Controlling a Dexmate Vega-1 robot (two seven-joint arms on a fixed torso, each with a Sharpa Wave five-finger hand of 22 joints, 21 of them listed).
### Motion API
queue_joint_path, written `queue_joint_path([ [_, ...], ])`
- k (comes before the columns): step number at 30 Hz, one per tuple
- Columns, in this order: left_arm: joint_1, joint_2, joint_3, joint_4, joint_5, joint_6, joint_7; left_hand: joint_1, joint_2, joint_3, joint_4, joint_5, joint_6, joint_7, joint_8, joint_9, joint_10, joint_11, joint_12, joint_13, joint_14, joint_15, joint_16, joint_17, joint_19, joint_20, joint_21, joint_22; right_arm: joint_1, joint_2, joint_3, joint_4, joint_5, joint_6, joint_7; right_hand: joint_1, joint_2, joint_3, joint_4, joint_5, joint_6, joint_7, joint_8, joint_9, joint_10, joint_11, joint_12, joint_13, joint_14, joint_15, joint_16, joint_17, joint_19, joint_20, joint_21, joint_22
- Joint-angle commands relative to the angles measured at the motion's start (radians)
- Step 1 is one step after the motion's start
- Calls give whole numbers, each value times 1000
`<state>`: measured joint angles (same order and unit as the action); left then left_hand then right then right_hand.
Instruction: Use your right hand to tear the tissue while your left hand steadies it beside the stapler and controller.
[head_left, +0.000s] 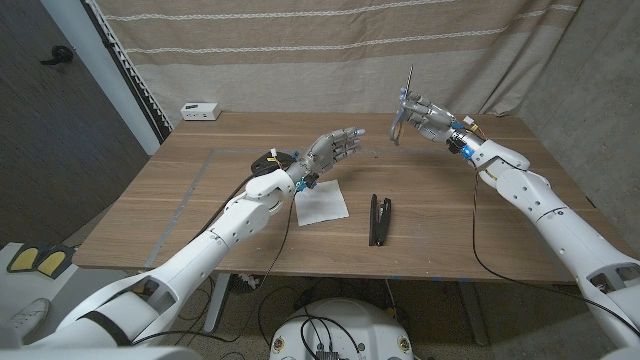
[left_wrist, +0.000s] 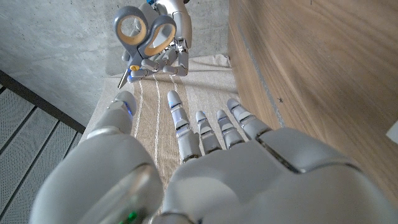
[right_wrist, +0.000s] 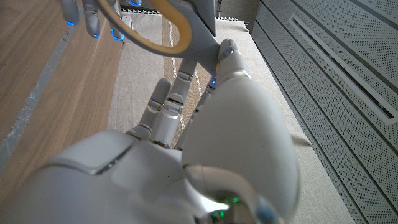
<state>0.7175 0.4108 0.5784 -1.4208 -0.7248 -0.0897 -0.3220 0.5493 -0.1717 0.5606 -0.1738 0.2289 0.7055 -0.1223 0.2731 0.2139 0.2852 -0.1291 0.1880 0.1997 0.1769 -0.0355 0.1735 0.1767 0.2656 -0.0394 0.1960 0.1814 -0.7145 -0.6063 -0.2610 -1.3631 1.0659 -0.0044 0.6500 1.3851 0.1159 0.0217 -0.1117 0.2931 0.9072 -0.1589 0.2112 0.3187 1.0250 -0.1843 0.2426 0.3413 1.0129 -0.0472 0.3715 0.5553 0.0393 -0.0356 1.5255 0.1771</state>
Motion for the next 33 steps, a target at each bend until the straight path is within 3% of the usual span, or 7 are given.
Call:
queue_joint_path([
  [1, -17, -41, 1, 41, -45, 15, -47, 27, -3, -5, -5, 2, 18, 13, 3, 2, 8, -16, 11, 3, -2, -152, 5, 1, 4, -115, 2, 0, 17, 7, -8, 23, -1, -11, 15, 39, 48, 6, 11, 4, 6, -7, 6, 1, 5, -1, 5, 3, 109, -195, -1, 0, -1, -156, 3, 3],
  [19, -13, -51, 15, 33, -33, 34, -31, 90, -9, -7, -14, 9, 28, 8, 2, 2, 19, -35, 20, 1, 4, -168, 9, 0, 14, -124, 6, 0, 24, 13, -19, 30, -6, -19, 35, 39, 46, 6, 10, 3, 7, -8, 5, 1, 5, 0, 4, 2, 110, -195, -2, -1, -3, -157, 2, 3],
  [33, -30, -63, 24, 56, -30, 40, -46, 118, -17, -17, -12, 11, 17, 11, -3, 5, 9, -34, 18, 1, -3, -166, 7, 0, 13, -126, 5, 0, 19, 13, -27, 17, -19, -12, 32, 55, 41, 6, -1, 1, 10, -9, 4, 1, 1, 1, 0, 1, 110, -195, -2, 0, -61, -161, -34, -7],
])
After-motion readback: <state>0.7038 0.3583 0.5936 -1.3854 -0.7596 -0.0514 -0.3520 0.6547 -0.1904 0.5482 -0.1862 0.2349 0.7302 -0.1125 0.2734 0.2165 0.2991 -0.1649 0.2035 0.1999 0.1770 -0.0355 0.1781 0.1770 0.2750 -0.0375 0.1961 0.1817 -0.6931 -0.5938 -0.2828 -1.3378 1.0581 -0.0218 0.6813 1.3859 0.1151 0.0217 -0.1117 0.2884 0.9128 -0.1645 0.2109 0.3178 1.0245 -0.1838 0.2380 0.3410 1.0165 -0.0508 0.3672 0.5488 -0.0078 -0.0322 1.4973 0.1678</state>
